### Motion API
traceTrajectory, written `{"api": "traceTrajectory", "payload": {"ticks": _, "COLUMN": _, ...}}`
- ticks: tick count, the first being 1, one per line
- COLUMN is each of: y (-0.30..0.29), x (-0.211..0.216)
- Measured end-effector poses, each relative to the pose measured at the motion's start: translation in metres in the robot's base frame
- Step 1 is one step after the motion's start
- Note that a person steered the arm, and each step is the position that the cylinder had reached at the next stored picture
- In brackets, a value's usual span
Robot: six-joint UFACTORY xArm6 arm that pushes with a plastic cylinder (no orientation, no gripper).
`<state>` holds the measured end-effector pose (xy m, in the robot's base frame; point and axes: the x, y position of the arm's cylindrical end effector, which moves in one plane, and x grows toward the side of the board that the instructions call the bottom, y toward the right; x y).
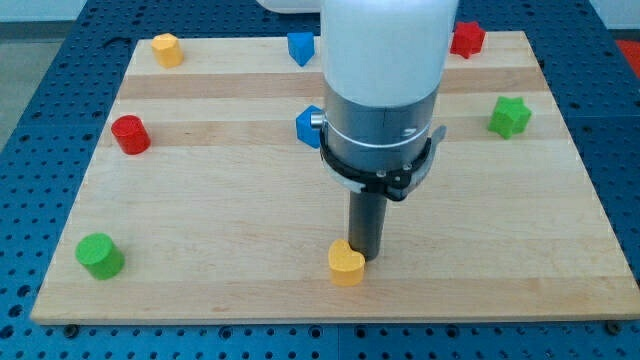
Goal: Push blue cube to bottom right
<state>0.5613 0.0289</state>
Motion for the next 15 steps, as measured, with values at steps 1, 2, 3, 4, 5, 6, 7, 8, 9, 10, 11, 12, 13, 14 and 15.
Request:
{"api": "traceTrajectory", "payload": {"ticks": 1, "y": 0.017, "x": -0.012}}
{"api": "traceTrajectory", "payload": {"ticks": 2, "y": 0.021, "x": -0.045}}
{"api": "traceTrajectory", "payload": {"ticks": 3, "y": -0.009, "x": -0.068}}
{"api": "traceTrajectory", "payload": {"ticks": 4, "y": -0.052, "x": -0.103}}
{"api": "traceTrajectory", "payload": {"ticks": 5, "y": -0.097, "x": -0.131}}
{"api": "traceTrajectory", "payload": {"ticks": 6, "y": -0.134, "x": -0.158}}
{"api": "traceTrajectory", "payload": {"ticks": 7, "y": -0.131, "x": -0.183}}
{"api": "traceTrajectory", "payload": {"ticks": 8, "y": -0.107, "x": -0.193}}
{"api": "traceTrajectory", "payload": {"ticks": 9, "y": -0.071, "x": -0.193}}
{"api": "traceTrajectory", "payload": {"ticks": 10, "y": -0.036, "x": -0.185}}
{"api": "traceTrajectory", "payload": {"ticks": 11, "y": -0.008, "x": -0.154}}
{"api": "traceTrajectory", "payload": {"ticks": 12, "y": 0.013, "x": -0.124}}
{"api": "traceTrajectory", "payload": {"ticks": 13, "y": 0.038, "x": -0.098}}
{"api": "traceTrajectory", "payload": {"ticks": 14, "y": 0.064, "x": -0.082}}
{"api": "traceTrajectory", "payload": {"ticks": 15, "y": 0.089, "x": -0.064}}
